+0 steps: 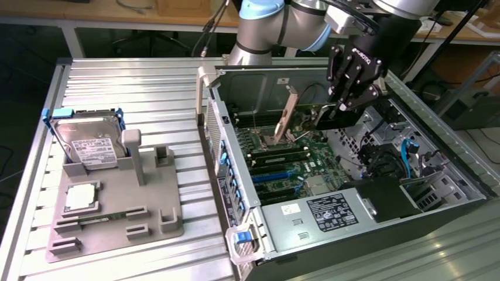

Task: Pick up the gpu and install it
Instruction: 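Insert the gpu into the slot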

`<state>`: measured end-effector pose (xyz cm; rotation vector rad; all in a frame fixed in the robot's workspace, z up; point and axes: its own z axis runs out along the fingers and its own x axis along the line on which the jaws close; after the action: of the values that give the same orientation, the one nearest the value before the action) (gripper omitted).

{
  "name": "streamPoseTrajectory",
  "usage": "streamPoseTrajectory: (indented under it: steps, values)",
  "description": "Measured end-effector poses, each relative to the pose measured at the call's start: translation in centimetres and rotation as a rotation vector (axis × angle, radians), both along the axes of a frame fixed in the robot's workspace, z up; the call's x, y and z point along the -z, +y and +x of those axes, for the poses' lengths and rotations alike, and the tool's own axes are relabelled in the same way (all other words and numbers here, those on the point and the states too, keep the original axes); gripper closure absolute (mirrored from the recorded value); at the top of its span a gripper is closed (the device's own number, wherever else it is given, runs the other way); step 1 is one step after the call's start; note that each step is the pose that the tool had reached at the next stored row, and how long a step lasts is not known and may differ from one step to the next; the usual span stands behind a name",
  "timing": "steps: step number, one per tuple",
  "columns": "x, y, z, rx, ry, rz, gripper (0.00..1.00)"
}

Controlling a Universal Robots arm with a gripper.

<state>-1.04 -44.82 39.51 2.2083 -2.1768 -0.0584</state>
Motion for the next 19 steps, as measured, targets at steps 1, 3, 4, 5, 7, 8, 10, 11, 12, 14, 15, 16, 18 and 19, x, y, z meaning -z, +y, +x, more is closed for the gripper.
streamPoseTrajectory:
  steps: [1,3,4,5,7,8,10,11,12,14,15,16,18,19]
  values:
    - [0.04,0.0,0.0,0.0,0.0,0.0,0.73]
    - [0.11,0.0,0.0,0.0,0.0,0.0,0.73]
    - [0.16,0.0,0.0,0.0,0.0,0.0,0.73]
    - [0.2,0.0,0.0,0.0,0.0,0.0,0.73]
    - [0.3,0.0,0.0,0.0,0.0,0.0,0.73]
    - [0.34,0.0,0.0,0.0,0.0,0.0,0.73]
    - [0.44,0.0,0.0,0.0,0.0,0.0,0.73]
    - [0.48,0.0,0.0,0.0,0.0,0.0,0.73]
    - [0.53,0.0,0.0,0.0,0.0,0.0,0.73]
    - [0.6,0.0,0.0,0.0,-0.0001,0.0,0.73]
    - [0.63,0.0,0.0,0.0,-0.0001,0.0,0.73]
    - [0.66,0.0,0.0,0.0,-0.0001,0.0,0.73]
    - [0.74,0.0,0.0,0.0,-0.0001,0.0,0.73]
    - [0.77,0.0,0.0,0.0,0.0,-0.0001,0.73]
